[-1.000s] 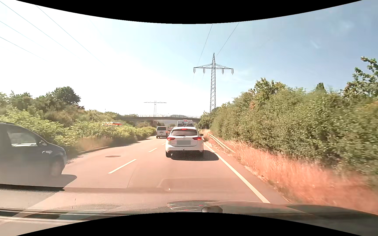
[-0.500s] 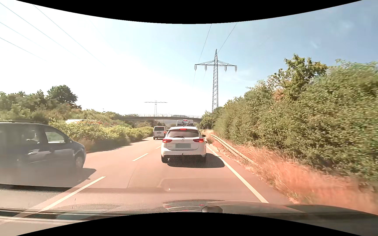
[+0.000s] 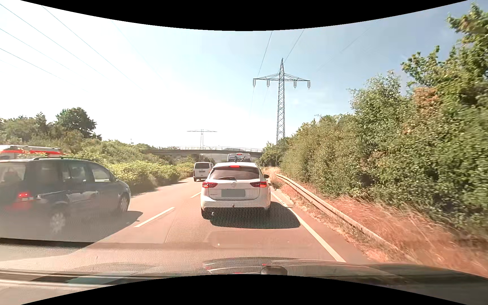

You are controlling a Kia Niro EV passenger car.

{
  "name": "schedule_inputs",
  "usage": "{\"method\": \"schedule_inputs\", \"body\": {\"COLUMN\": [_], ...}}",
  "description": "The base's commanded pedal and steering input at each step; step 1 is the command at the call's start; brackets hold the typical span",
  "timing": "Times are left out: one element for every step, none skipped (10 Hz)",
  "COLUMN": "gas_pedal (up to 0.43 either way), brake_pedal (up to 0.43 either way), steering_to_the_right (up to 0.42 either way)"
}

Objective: Follow the waypoints while adhering to traffic rules and regulations

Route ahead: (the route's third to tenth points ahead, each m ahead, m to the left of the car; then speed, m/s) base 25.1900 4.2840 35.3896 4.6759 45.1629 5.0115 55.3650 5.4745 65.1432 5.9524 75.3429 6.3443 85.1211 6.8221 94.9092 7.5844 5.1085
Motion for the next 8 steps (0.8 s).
{"method": "schedule_inputs", "body": {"gas_pedal": [0.000, 0.000, 0.000, 0.000, 0.000, 0.000, 0.000, 0.000], "brake_pedal": [0.256, 0.256, 0.262, 0.262, 0.268, 0.268, 0.256, 0.232], "steering_to_the_right": [-0.009, -0.009, -0.009, -0.009, -0.009, -0.009, -0.009, -0.009]}}
